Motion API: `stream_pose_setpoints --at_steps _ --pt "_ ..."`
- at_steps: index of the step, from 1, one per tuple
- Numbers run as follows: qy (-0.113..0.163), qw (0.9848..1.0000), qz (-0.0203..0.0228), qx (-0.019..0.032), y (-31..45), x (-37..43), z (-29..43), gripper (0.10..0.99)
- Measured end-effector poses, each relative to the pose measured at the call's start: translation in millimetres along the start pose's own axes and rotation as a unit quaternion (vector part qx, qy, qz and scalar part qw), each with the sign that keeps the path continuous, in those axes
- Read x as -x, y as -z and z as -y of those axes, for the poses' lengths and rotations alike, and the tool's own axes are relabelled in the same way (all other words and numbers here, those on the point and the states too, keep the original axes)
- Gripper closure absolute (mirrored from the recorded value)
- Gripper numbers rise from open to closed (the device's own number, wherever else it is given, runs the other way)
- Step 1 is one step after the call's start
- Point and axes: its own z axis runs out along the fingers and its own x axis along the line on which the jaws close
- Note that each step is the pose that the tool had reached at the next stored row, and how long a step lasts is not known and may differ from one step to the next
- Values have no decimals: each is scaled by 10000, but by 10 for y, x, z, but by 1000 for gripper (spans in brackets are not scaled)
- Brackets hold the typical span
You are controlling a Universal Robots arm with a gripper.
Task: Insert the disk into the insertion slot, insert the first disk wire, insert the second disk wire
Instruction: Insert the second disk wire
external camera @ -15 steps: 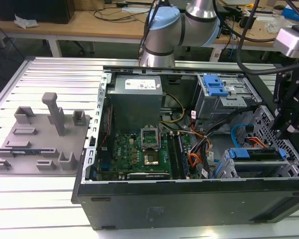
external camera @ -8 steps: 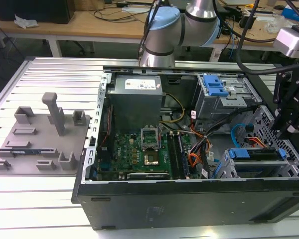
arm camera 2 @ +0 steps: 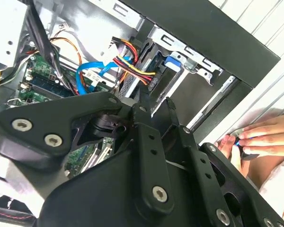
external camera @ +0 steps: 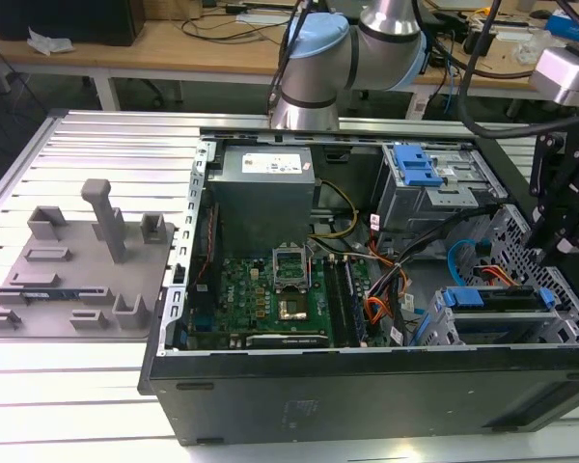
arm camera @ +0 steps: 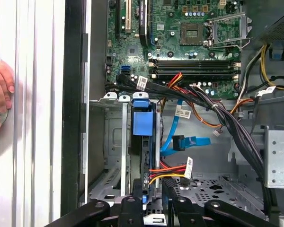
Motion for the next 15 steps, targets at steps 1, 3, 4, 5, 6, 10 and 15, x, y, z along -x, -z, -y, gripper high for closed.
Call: stream_pose_setpoints --at_steps 1,3,4,5,6,10,15 --pt "1 10000 -1 0 42 25 -27 784" --pt "0 10000 0 0 56 53 -82 784" --pt "0 10000 0 -1 56 70 -130 784" --pt "0 10000 0 -3 56 82 -163 784" --pt "0 10000 -1 -5 57 92 -192 784" --pt "-2 10000 -9 -17 48 167 -431 784" --pt "-8 10000 -23 -93 18 214 -449 784"
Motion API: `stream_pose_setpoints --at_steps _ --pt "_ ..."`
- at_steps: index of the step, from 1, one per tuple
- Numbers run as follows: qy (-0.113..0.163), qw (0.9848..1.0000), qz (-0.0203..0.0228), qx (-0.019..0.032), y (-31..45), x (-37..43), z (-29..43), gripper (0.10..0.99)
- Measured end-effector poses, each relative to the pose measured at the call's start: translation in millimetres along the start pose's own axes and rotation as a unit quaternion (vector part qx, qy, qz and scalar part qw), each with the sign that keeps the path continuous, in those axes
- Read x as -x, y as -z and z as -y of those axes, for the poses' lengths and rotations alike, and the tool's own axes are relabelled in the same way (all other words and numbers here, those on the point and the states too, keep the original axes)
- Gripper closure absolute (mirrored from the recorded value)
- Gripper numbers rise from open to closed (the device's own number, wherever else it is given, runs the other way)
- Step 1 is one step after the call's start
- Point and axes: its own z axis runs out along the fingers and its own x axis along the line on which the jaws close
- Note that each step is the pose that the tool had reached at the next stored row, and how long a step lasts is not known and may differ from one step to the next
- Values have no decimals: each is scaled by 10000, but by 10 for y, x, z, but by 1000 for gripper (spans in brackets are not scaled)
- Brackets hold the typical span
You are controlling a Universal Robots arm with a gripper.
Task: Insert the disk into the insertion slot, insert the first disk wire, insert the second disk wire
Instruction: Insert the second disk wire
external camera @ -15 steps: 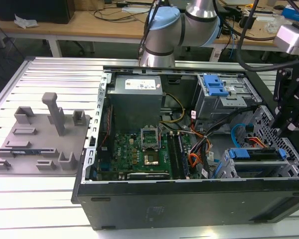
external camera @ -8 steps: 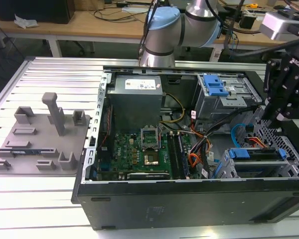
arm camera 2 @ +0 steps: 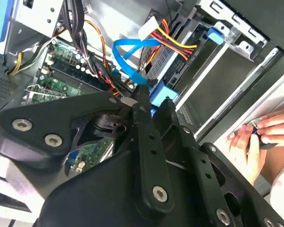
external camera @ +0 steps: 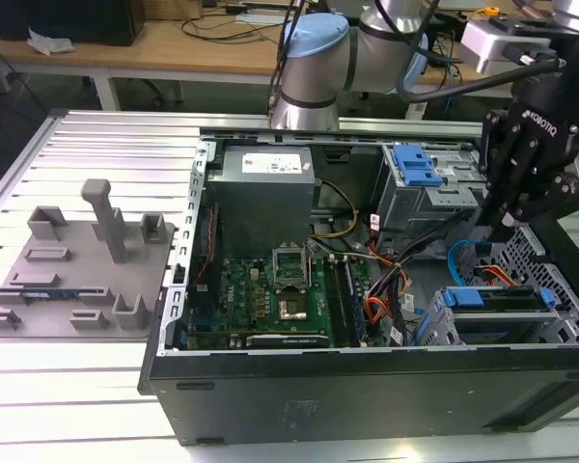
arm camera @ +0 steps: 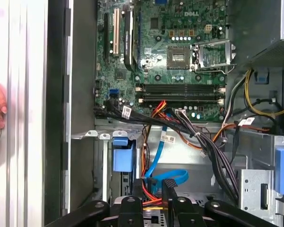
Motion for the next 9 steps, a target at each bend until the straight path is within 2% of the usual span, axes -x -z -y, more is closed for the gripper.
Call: stream_pose_setpoints --at_steps 2,5,6,9 --pt "-6 10000 -7 -65 -14 2 0 784" --pt "-12 9999 -13 -134 -41 5 -5 784" --pt "-17 9998 -28 -175 -64 7 -20 784" --pt "-21 9997 -85 -214 -94 16 -48 784"
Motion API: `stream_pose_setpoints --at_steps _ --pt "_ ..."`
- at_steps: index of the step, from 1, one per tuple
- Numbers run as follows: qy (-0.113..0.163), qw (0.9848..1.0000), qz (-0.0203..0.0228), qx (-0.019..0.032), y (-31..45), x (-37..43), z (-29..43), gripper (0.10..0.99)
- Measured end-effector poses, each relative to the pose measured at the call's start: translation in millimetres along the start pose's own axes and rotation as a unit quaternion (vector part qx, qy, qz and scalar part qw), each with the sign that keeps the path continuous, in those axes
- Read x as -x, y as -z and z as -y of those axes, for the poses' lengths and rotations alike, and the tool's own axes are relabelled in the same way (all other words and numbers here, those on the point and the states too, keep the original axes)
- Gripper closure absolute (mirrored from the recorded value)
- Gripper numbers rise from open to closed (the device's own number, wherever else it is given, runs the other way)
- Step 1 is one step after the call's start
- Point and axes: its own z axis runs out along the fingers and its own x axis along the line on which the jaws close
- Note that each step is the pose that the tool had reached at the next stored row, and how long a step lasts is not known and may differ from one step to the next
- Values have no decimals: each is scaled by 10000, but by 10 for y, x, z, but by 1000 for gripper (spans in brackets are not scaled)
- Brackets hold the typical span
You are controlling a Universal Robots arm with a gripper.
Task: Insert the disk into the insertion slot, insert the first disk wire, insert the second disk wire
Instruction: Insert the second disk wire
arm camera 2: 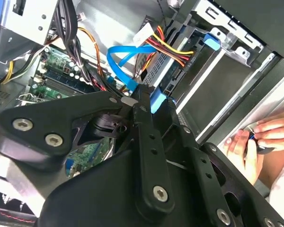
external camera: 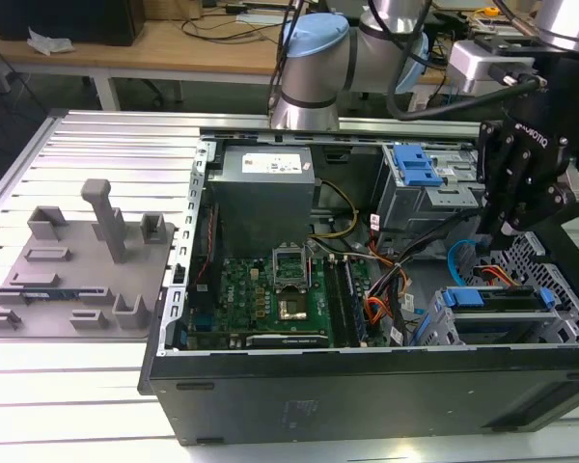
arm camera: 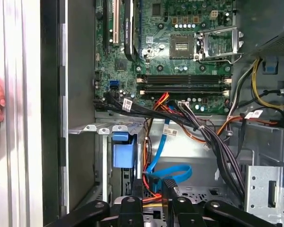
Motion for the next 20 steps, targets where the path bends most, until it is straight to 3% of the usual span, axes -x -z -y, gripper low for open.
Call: stream_pose_setpoints --at_steps 3,7,11,16,20 --pt "-1 10000 -68 -24 -13 8 -13 784" --pt "1 9998 -190 -43 -32 32 -21 784" --pt "1 9996 -259 -67 -54 135 -24 784" --pt "5 9989 -468 -95 -76 189 -37 784" --pt "7 9983 -563 -112 -108 236 -50 784"
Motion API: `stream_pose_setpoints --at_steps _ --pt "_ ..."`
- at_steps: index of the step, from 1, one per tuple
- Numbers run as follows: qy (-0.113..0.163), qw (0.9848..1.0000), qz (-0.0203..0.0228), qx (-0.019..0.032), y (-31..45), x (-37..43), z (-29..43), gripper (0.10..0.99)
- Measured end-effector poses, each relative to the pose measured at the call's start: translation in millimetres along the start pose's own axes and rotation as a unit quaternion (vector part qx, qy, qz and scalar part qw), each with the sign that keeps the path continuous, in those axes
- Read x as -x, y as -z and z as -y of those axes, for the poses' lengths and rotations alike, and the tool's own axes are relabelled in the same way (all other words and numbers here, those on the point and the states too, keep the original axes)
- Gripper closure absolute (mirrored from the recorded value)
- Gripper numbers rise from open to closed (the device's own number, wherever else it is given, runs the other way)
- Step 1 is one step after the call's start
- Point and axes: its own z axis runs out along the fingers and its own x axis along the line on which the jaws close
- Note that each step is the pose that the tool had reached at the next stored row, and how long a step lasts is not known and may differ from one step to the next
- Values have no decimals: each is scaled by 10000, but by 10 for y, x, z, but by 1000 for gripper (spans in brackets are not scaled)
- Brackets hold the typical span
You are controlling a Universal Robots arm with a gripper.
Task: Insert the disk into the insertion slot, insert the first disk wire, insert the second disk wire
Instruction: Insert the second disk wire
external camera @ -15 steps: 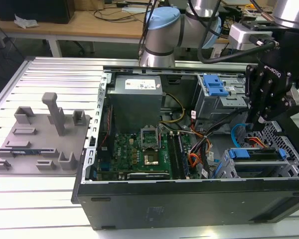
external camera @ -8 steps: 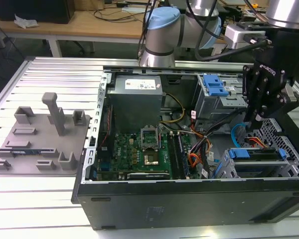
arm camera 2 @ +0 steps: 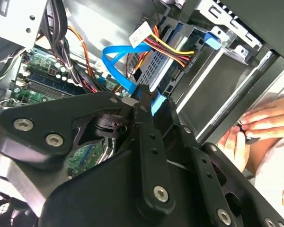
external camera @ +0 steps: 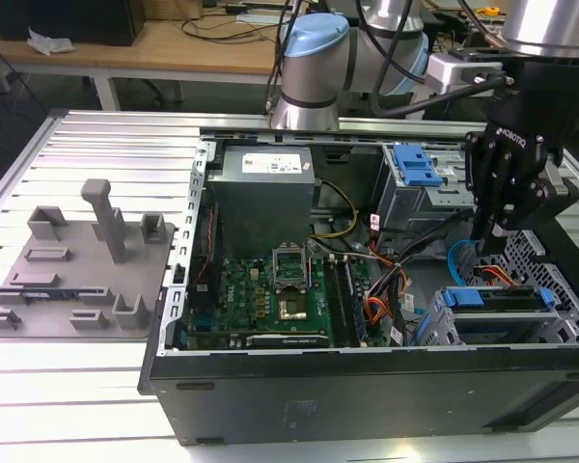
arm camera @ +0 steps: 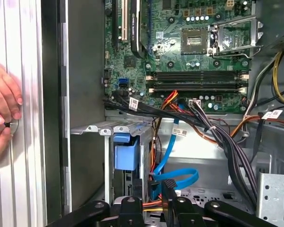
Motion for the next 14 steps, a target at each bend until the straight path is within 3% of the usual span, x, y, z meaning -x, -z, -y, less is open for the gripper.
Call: stream_pose_setpoints --at_steps 2,4,7,9,10,11,12,14 --pt "2 10000 -84 -20 -13 32 -3 784" --pt "5 9998 -192 -45 -23 55 -3 925" --pt "11 9994 -331 -69 -36 74 -3 925" --pt "6 9994 -335 -69 -34 74 -4 925" --pt "-29 9997 -232 -63 -35 74 -5 925" --pt "-47 9999 -83 -60 -35 71 -4 925" --pt "-57 10000 37 -60 -35 67 -4 925" --pt "-67 9998 202 -59 -34 59 -4 925"
